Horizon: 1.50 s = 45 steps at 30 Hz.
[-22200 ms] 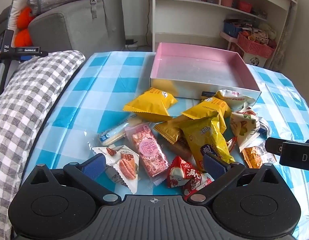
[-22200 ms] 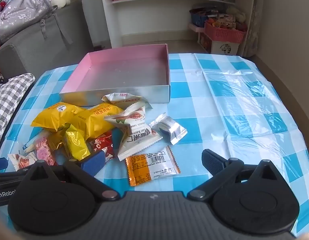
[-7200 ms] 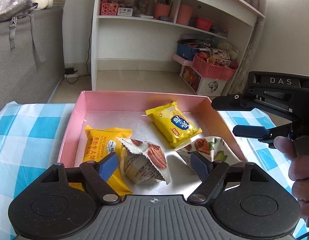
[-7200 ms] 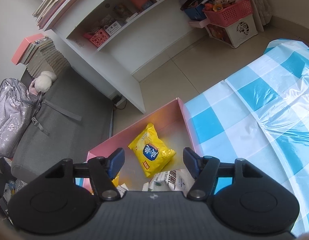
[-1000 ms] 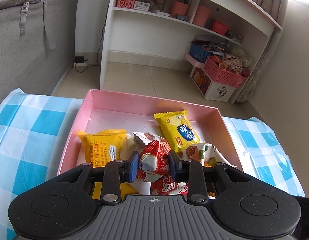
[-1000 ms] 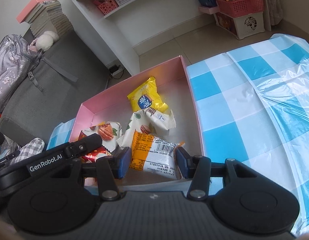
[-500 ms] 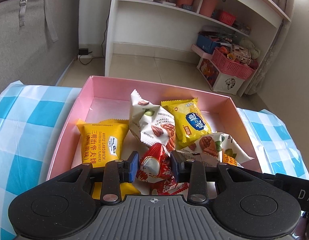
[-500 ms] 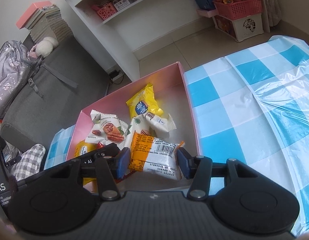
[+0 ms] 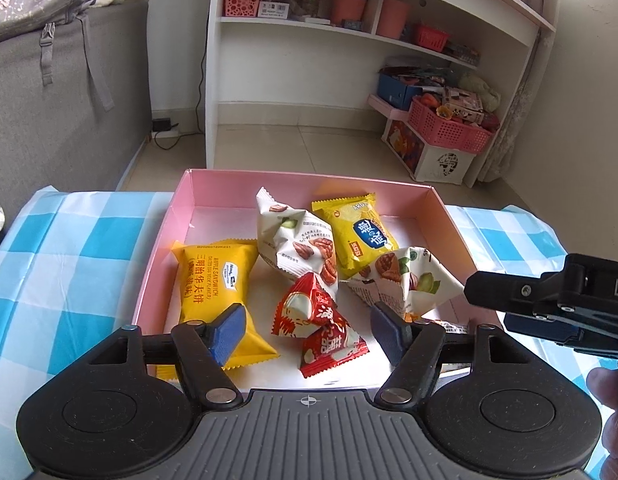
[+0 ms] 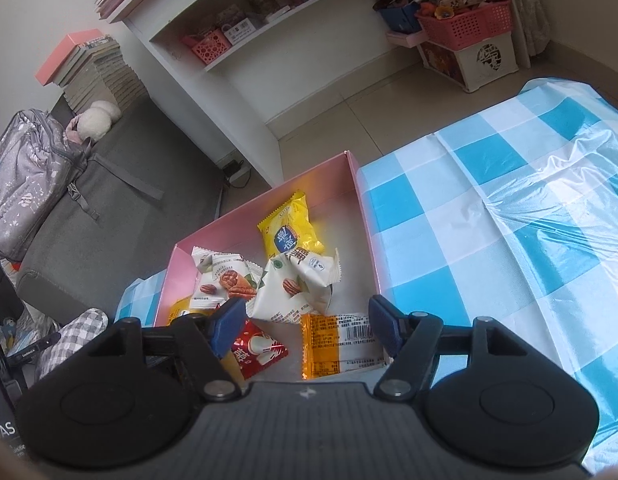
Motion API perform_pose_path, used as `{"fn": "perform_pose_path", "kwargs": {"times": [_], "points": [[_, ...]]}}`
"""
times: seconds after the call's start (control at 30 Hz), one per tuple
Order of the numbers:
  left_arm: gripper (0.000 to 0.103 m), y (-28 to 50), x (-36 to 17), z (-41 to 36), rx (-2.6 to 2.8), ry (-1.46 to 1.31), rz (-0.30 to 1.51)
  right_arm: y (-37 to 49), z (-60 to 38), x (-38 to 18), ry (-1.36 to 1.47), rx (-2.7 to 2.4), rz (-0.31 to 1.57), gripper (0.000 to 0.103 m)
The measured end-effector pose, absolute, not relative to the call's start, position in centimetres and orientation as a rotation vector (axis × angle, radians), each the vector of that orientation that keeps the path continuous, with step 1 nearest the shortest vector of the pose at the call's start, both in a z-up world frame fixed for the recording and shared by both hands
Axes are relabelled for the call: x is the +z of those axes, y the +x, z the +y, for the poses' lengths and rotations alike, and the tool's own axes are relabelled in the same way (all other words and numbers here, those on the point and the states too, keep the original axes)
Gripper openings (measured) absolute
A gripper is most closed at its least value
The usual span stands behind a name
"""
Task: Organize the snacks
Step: 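Withdraw both grippers from the box back to the snack pile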
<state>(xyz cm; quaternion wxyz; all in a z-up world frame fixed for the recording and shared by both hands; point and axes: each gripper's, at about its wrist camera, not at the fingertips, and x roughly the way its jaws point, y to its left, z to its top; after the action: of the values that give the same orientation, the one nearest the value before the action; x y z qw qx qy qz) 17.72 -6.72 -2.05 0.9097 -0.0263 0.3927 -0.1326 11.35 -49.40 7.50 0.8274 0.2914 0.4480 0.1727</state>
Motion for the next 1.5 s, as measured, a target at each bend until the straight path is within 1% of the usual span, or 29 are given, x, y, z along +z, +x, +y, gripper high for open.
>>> {"fn": "perform_pose_path", "kwargs": {"times": [0.17,0.23,0.3,0.43,0.5,0.63,0.8,1.0,1.2,1.5], "points": [[0.077,16.1,-1.5,-6.3,-0.284,-0.042,0.821,10.5,-49.4,8.3,0.589,0.372,0.958,0.072],[0.081,15.4,-1.3,-6.0,-0.285,-0.035,0.819,10.0,-49.4,8.7,0.575,0.376,0.960,0.074],[0.082,14.6,-1.0,-5.7,-0.290,-0.034,0.820,9.5,-49.4,9.0,0.558,0.379,0.961,0.077],[0.087,13.1,-0.8,-5.0,-0.298,-0.035,0.832,8.5,-49.2,9.8,0.521,0.396,0.957,0.081],[0.089,12.2,-0.5,-4.6,-0.298,-0.024,0.834,8.0,-49.1,10.1,0.500,0.403,0.952,0.085],[0.094,10.5,-0.1,-3.5,-0.288,-0.007,0.841,7.0,-49.0,10.6,0.460,0.414,0.947,0.088],[0.098,8.2,-0.3,-1.7,-0.267,0.006,0.832,5.6,-49.2,10.7,0.435,0.410,0.953,0.093],[0.100,6.5,-0.3,0.1,-0.275,0.034,0.841,4.0,-49.1,10.6,0.369,0.423,0.970,0.095],[0.100,5.2,-1.7,1.5,-0.279,0.111,0.879,2.7,-48.4,10.5,0.314,0.441,0.983,0.097],[0.100,4.3,-3.2,3.1,-0.335,0.186,0.947,1.9,-46.1,9.1,0.219,0.463,1.065,0.097]]}}
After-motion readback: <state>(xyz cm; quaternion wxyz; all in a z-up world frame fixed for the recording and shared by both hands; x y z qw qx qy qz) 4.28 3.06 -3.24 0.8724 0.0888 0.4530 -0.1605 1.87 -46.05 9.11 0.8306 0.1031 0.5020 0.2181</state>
